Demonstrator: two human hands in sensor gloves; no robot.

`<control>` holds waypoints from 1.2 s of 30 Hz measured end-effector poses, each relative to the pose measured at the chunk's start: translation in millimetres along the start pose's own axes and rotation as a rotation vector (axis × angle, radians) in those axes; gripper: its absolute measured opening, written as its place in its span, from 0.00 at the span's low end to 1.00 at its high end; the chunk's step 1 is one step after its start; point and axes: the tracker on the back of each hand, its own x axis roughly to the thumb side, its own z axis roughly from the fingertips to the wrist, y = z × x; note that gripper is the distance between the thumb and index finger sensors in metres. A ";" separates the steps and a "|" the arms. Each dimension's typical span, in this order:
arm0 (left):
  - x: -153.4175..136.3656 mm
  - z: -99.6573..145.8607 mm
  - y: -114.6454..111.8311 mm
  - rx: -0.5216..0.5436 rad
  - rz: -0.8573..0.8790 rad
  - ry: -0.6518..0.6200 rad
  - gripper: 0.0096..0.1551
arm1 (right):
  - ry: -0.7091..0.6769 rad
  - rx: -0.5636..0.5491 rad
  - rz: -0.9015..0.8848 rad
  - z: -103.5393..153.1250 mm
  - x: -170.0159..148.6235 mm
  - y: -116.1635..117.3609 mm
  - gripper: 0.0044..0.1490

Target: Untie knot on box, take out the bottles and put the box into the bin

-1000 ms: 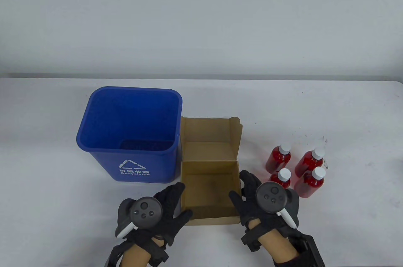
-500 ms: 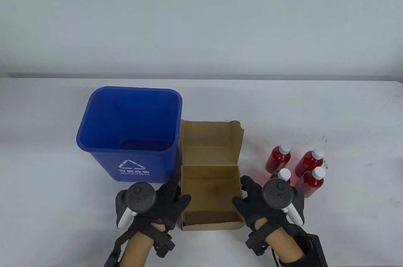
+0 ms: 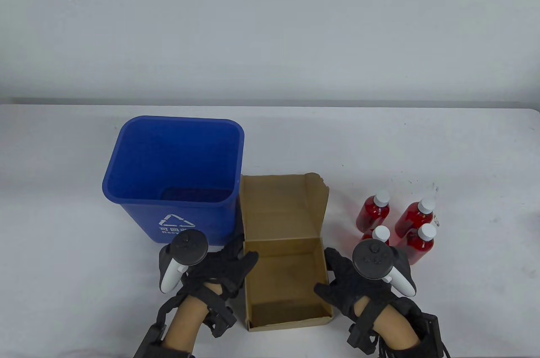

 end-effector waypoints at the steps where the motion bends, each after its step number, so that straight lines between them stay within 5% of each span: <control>1: 1.1 -2.1 0.2 -0.006 -0.011 0.009 0.46 | 0.007 -0.007 -0.012 -0.6 -2.0 0.1 0.55; 3: 3.8 -6.5 -3.0 -0.077 -0.053 0.062 0.45 | 0.021 0.004 -0.040 -2.0 -6.3 1.7 0.55; 5: 3.8 -9.7 -8.4 -0.254 -0.101 0.163 0.52 | 0.026 0.015 -0.038 -2.9 -9.2 2.6 0.55; 8: 9.9 -15.0 -9.1 -0.290 -0.109 0.207 0.48 | 0.021 0.046 -0.046 -5.0 -12.9 5.5 0.57; 14: 28.4 -4.6 -9.8 -0.010 -0.260 0.151 0.33 | 0.005 0.063 -0.061 -2.2 -11.4 4.7 0.58; 22: 68.0 23.8 -3.8 0.157 -0.466 -0.043 0.33 | -0.054 0.040 -0.127 5.9 -5.8 -3.3 0.59; 29: 122.6 48.1 0.0 0.407 -0.722 -0.274 0.33 | -0.060 0.110 -0.102 7.1 -5.4 -1.4 0.63; 36: 167.5 73.1 4.7 0.620 -0.764 -0.422 0.38 | -0.101 0.189 -0.082 6.7 2.4 7.1 0.65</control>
